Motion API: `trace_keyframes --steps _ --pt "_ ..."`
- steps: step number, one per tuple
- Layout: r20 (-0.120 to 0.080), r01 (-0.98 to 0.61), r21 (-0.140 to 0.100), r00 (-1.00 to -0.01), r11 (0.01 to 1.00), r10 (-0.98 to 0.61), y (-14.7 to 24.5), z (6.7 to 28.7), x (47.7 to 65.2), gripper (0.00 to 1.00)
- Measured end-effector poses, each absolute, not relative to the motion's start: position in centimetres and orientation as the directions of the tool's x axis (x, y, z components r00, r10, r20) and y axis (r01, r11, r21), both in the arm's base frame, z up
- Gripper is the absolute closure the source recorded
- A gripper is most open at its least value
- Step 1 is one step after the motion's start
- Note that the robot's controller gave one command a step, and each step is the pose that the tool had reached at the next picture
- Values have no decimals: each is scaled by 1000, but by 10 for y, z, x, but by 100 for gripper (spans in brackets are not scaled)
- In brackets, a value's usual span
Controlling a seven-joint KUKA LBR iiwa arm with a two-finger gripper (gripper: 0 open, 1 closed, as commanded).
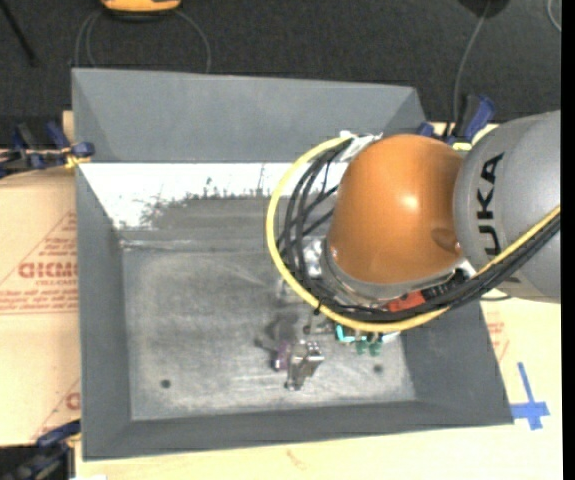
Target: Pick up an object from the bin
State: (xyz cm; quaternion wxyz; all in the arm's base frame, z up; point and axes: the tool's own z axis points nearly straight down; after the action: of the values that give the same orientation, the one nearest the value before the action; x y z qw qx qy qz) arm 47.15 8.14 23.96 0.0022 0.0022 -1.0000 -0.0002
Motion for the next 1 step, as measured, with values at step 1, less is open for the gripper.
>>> trace_keyframes --steps 1 --pt "-9 218 5 -976 976 218 39 71 522 0"
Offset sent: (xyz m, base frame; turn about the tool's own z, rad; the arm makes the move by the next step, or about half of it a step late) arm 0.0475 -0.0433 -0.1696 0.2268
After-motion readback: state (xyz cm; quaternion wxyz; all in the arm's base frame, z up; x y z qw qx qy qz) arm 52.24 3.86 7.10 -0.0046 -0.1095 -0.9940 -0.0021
